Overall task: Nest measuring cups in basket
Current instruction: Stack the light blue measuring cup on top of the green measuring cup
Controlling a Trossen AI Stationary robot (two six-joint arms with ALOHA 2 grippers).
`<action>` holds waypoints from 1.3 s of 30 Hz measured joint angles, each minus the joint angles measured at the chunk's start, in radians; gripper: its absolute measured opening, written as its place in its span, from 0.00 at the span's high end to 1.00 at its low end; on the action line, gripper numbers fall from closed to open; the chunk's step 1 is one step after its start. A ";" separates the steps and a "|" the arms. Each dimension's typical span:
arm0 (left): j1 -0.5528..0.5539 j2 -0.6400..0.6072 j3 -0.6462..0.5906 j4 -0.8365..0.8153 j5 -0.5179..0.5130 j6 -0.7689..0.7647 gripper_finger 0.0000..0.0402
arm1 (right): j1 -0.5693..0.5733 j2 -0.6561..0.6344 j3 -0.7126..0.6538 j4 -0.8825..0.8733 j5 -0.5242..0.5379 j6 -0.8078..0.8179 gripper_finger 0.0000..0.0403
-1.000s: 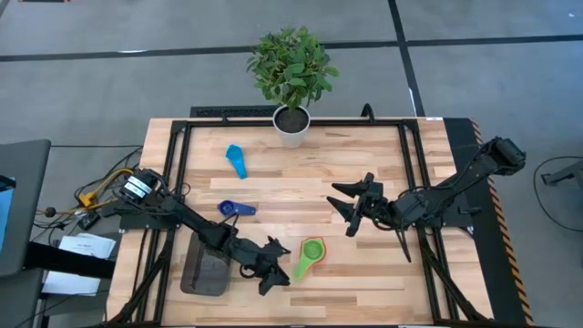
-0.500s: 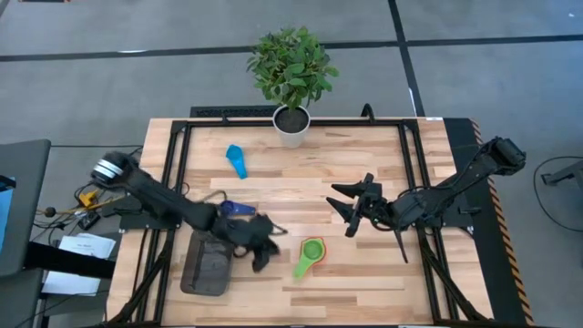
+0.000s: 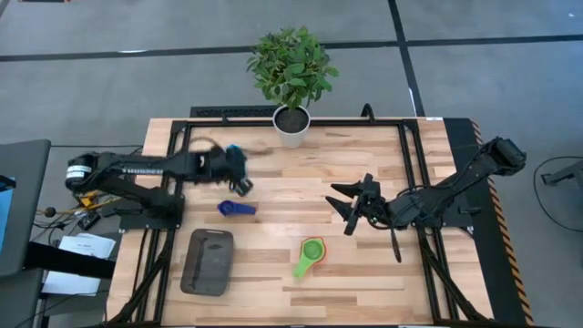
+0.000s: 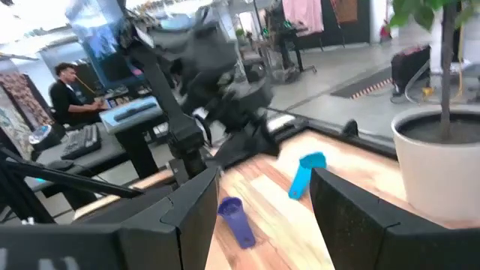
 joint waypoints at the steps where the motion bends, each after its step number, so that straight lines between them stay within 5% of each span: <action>1: 0.057 0.007 0.000 0.002 0.006 0.068 0.79 | -0.004 0.000 0.000 -0.018 0.000 0.021 0.42; 8: 0.408 0.071 0.000 0.055 0.268 0.357 0.79 | -0.013 0.000 0.000 -0.075 0.001 0.122 0.42; 15: 0.601 0.205 0.000 0.057 0.287 0.409 0.77 | -0.013 0.000 0.000 -0.081 0.004 0.156 0.42; 28: 0.653 0.365 0.000 0.121 0.287 0.417 0.63 | -0.015 0.000 0.000 -0.085 0.004 0.158 0.42; 39: 0.645 0.358 0.042 0.100 0.285 0.409 0.93 | -0.050 0.000 0.000 -0.128 0.004 0.174 0.42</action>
